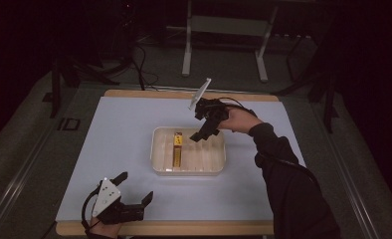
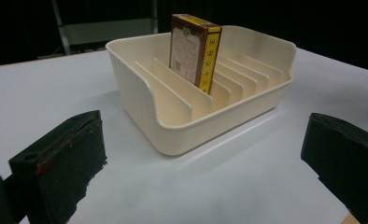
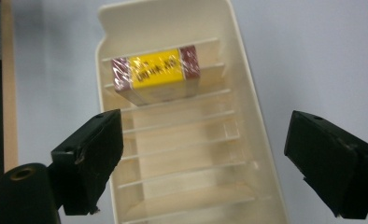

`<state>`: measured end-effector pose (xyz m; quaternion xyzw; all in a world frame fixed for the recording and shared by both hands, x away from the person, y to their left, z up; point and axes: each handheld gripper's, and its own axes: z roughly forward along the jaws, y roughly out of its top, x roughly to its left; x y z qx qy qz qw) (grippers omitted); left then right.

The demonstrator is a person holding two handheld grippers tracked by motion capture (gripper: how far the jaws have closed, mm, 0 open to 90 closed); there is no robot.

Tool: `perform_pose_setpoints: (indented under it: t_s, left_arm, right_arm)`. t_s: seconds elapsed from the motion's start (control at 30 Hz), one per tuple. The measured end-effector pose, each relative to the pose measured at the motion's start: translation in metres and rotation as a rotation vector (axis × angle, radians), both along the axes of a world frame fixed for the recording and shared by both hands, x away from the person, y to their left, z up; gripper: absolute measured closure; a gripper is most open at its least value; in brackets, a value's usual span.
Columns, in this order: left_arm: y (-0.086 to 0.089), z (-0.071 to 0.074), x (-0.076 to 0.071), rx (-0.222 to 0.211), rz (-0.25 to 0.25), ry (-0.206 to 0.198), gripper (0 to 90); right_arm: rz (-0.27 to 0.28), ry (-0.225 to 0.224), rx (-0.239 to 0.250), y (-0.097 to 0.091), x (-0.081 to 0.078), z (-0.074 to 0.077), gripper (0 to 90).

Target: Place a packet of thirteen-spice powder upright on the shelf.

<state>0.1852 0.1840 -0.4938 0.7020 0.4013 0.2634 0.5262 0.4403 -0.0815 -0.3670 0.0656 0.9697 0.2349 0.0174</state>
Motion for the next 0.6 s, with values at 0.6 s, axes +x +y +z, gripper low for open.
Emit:
perform_pose_setpoints:
  t_s: [0.6]
  left_arm:
    - [0.000,0.000,0.000,0.000,-0.005,0.003,0.0]
  right_arm:
    - [-0.137,-0.021,0.082,-0.042,0.001,-0.006,13.3]
